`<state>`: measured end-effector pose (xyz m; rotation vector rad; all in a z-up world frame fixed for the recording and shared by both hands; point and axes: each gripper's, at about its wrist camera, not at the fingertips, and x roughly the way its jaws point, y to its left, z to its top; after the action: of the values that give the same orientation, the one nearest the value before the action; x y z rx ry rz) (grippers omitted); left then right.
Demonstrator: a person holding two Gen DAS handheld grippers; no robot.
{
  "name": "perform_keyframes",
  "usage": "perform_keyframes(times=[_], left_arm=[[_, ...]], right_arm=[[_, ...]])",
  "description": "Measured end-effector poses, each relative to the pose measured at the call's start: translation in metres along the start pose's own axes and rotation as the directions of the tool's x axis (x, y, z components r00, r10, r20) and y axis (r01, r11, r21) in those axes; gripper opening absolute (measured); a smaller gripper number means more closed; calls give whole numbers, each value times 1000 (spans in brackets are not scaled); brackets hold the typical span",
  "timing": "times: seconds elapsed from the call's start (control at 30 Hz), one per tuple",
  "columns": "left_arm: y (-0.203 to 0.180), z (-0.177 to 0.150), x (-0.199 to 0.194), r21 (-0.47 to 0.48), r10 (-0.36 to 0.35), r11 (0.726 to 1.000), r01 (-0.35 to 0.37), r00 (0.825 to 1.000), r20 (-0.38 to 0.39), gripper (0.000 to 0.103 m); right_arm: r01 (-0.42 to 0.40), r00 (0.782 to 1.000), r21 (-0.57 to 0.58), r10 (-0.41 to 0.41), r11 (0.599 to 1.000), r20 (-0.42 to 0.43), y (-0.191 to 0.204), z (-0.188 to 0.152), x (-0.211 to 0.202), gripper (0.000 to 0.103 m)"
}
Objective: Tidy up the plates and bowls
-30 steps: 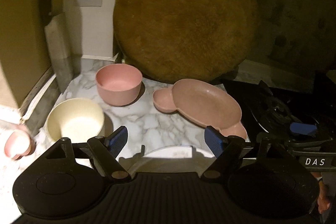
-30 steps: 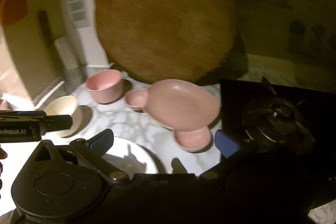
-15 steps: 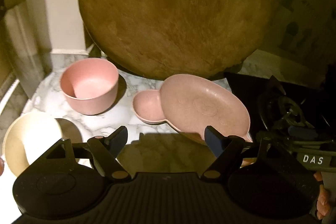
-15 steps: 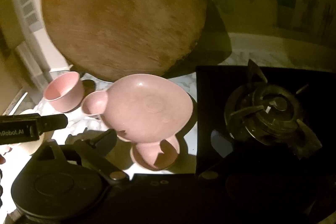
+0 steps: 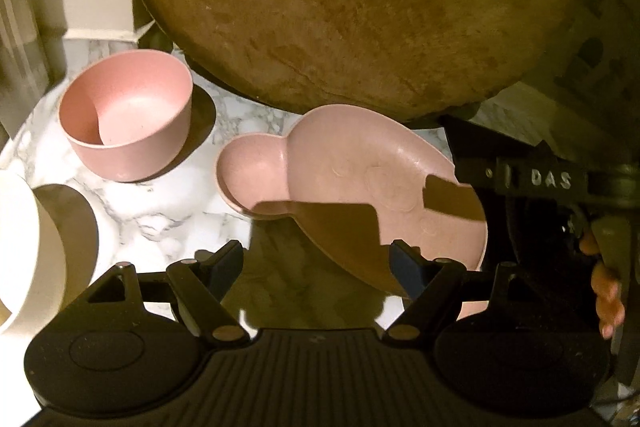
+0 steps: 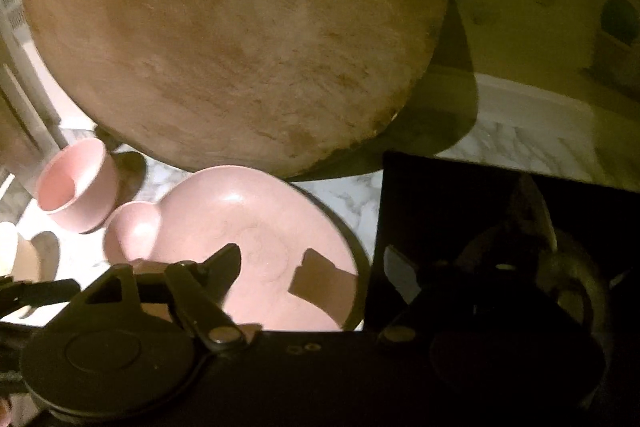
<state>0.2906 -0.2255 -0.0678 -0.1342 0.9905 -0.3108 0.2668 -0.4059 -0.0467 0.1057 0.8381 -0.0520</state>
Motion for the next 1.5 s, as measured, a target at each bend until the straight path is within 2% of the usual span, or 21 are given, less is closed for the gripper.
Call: perform_keyframes(times=[0.13,0.23,0.33,0.43,0.63,0.8,0.87,0.93,1.13,1.5], left_arm=[[-1,2,9,-38,-7,999,6,1000,-23,79],[1,2,14,-67,-11,998,9,999,-36,79],[4,5,19,-99,-8,995,4,999,-41,66],[8,5,23,-124,-18,992,12,998,-52,61],[10,5,27,-135,-46,990,37,997,-66,38],[10,3,28,-111,-49,993,41,996,-73,27],[10,4,29,-107,-50,993,42,996,-74,20],[11,4,28,-100,-38,995,30,997,-74,20],[16,2,22,-96,-37,995,30,997,-70,19],[10,-2,2,-60,-37,998,34,999,-36,19]], right_arm=[[-18,999,-1,17,1000,-50,-8,16,19,70],[-52,995,-4,51,999,-91,-12,24,34,59],[-82,989,7,82,997,-124,-14,28,45,45],[-98,985,5,97,995,-143,-14,32,53,39],[-113,981,-19,108,993,-162,-13,34,61,29],[-113,981,-53,103,992,-162,-15,33,60,22],[-121,980,-61,110,991,-163,-17,32,59,15],[-130,979,-61,118,990,-166,-19,31,58,6],[-140,979,-110,121,984,-164,-15,18,47,4],[-134,984,-78,123,988,-126,-18,4,21,3]])
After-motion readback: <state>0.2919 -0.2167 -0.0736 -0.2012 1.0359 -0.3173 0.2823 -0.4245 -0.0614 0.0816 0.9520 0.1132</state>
